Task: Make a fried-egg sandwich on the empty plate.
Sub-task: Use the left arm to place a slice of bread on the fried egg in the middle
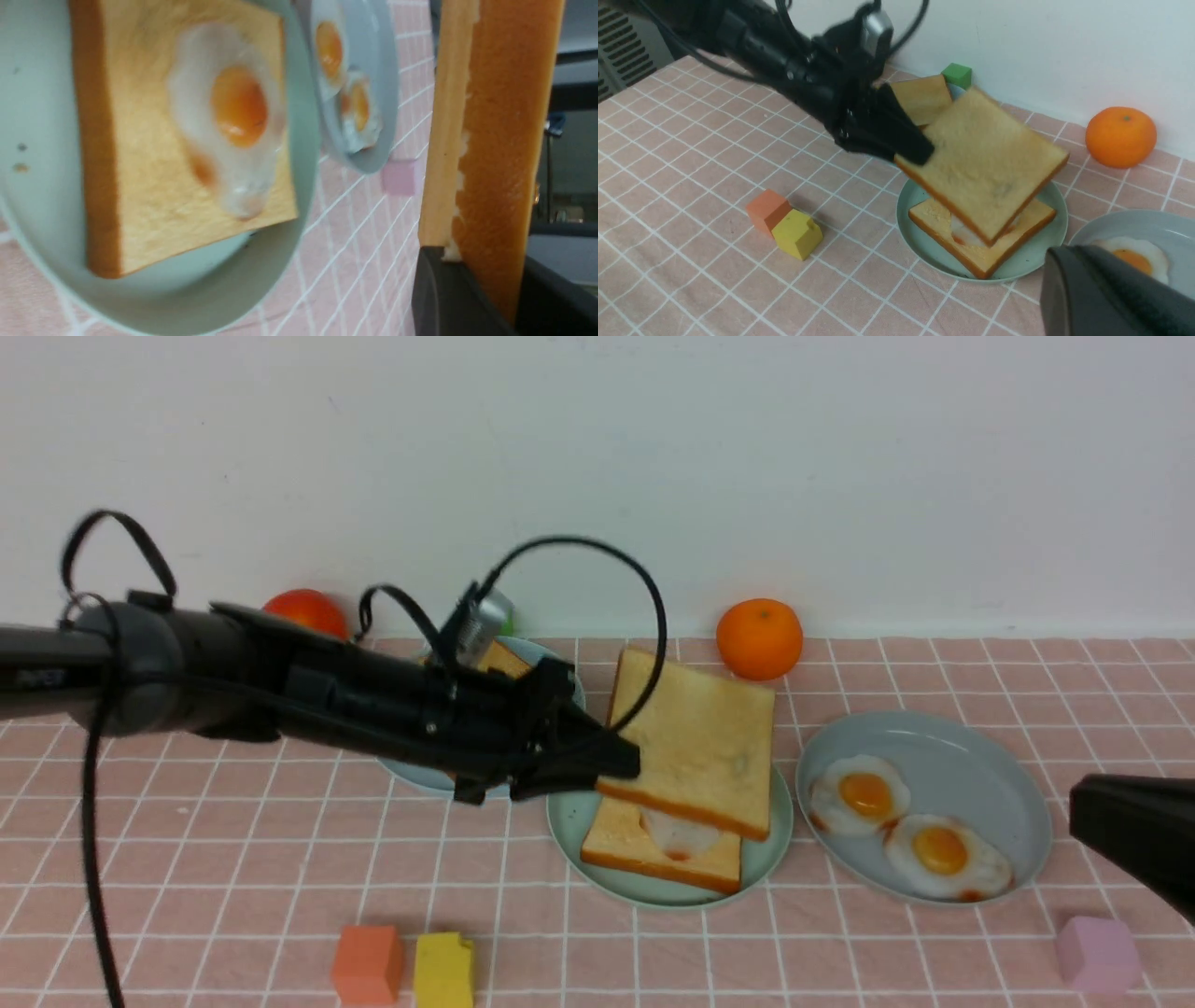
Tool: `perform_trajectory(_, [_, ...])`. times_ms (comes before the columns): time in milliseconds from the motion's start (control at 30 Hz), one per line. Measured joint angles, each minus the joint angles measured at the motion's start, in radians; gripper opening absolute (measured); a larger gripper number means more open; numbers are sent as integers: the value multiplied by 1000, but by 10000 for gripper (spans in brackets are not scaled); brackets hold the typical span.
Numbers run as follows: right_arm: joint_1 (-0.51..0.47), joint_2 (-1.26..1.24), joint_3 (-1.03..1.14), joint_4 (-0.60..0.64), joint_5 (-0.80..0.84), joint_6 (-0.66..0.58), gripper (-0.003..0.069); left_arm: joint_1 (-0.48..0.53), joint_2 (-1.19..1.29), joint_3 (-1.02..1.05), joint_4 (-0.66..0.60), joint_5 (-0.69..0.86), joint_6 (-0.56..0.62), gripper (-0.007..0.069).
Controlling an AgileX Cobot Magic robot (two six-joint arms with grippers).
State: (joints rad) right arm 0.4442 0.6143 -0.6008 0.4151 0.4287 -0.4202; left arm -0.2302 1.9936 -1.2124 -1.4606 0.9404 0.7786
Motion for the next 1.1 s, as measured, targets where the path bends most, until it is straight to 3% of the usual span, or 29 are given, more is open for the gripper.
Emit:
perform_trajectory(600, [0, 0, 0, 0, 39, 27, 76, 0, 100, -1, -24, -102, -11, 136])
perform_trajectory(700, [0, 0, 0, 0, 45, 27, 81, 0, 101, -1, -18, -106, -12, 217])
perform_trajectory(933, [0, 0, 0, 0, 46, 27, 87, 0, 93, -6, 32, -97, -13, 517])
perform_trajectory(1000, [0, 0, 0, 0, 46, 27, 86, 0, 87, -15, 65, -95, -26, 548])
perform_trajectory(1100, [0, 0, 0, 0, 46, 27, 87, 0, 63, -66, 202, -83, -138, 603])
